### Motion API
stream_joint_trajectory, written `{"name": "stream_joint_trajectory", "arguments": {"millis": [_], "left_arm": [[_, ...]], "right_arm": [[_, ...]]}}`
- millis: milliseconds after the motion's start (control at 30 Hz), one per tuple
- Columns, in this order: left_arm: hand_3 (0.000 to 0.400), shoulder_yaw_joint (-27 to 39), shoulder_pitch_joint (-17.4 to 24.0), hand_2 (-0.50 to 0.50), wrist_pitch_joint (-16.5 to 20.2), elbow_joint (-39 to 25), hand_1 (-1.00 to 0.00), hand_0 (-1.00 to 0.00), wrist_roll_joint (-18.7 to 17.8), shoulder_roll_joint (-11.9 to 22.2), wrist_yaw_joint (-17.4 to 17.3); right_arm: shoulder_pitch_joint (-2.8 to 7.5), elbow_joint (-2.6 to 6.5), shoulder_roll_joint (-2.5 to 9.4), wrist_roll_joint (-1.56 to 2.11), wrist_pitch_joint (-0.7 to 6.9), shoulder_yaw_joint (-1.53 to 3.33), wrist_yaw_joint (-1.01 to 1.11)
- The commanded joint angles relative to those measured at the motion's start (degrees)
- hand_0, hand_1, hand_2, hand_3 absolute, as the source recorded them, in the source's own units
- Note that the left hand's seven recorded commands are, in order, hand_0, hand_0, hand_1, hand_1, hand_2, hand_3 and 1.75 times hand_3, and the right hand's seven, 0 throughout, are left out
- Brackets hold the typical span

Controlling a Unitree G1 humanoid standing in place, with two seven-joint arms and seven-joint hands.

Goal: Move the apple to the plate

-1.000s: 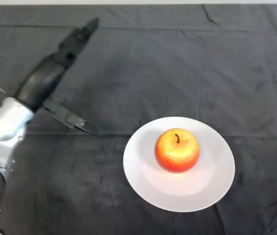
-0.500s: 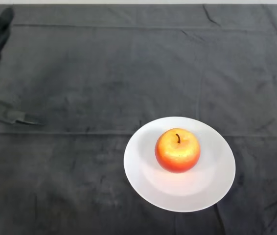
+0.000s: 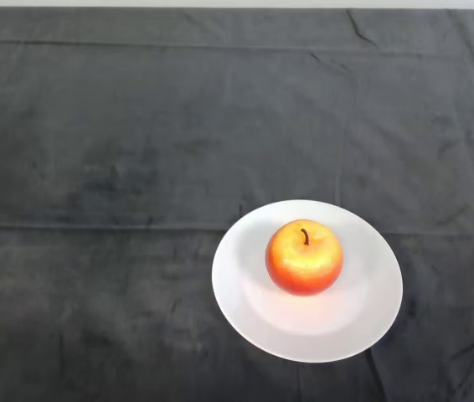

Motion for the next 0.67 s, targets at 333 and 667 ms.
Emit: {"name": "stream_joint_trajectory", "arguments": {"millis": [333,667], "left_arm": [[0.000,10.51,4.73,0.00,2.64,2.65,0.00,0.00,-7.98,4.30,2.99],[0.000,17.43,8.64,0.00,4.62,3.11,0.00,0.00,-12.15,5.53,5.32]], "right_arm": [[-0.08,1.38,-0.26,0.32,-0.14,-0.43,0.06],[-0.12,1.47,-0.26,0.32,-0.19,-0.42,0.04]]}}
